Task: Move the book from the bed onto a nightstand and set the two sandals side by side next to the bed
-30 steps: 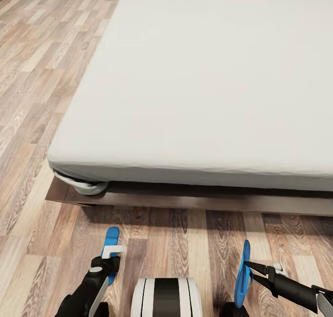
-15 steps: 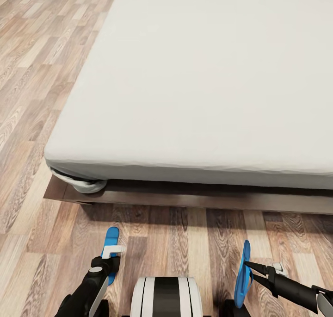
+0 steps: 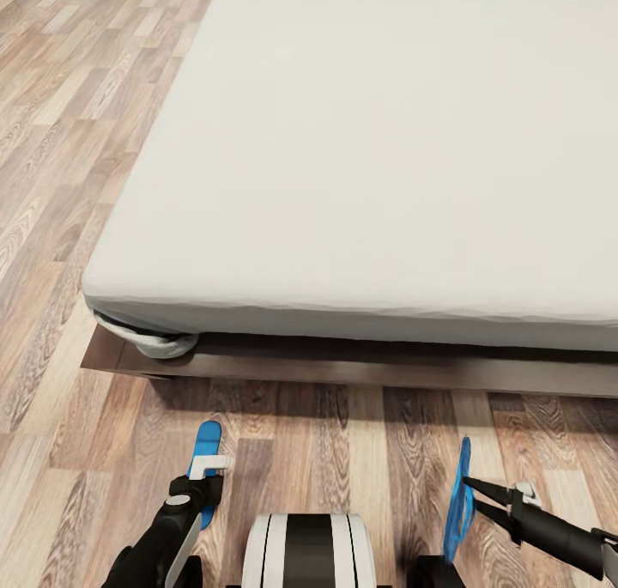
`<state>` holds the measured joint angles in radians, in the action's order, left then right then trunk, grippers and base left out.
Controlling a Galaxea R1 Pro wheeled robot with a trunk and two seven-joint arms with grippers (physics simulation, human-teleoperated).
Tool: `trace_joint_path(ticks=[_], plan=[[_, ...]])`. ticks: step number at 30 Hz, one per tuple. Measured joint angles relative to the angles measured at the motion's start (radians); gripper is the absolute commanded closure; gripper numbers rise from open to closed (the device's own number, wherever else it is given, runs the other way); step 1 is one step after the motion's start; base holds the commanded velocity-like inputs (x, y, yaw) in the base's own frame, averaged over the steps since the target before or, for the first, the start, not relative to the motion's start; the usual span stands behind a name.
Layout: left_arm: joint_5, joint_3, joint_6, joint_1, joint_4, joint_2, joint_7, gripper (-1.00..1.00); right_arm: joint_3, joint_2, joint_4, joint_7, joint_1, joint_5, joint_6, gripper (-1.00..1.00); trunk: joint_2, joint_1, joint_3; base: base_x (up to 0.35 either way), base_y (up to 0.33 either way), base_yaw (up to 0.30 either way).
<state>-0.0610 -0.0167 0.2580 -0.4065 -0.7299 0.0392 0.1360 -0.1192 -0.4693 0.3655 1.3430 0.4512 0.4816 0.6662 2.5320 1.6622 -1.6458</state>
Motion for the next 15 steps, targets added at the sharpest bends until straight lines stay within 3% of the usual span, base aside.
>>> trace_joint_path(ticks=[4, 12, 15], plan=[[0.000, 0.000, 0.000, 0.000, 0.000, 0.000, 0.001, 1.00, 0.002, -0.007, -0.004, 0.108, 0.000, -0.003, -0.004, 1.00, 0.000, 0.000, 0.000, 0.000, 0.000, 0.000], [0.000, 0.000, 0.000, 0.000, 0.000, 0.000, 0.000, 1.00, 0.001, -0.008, -0.007, 0.119, 0.000, -0.003, -0.008, 1.00, 0.000, 0.000, 0.000, 0.000, 0.000, 0.000], [0.000, 0.000, 0.000, 0.000, 0.000, 0.000, 0.000, 1.00, 0.002, -0.008, -0.007, 0.118, 0.000, -0.004, -0.008, 1.00, 0.001, 0.001, -0.012, 0.000, 0.000, 0.000]])
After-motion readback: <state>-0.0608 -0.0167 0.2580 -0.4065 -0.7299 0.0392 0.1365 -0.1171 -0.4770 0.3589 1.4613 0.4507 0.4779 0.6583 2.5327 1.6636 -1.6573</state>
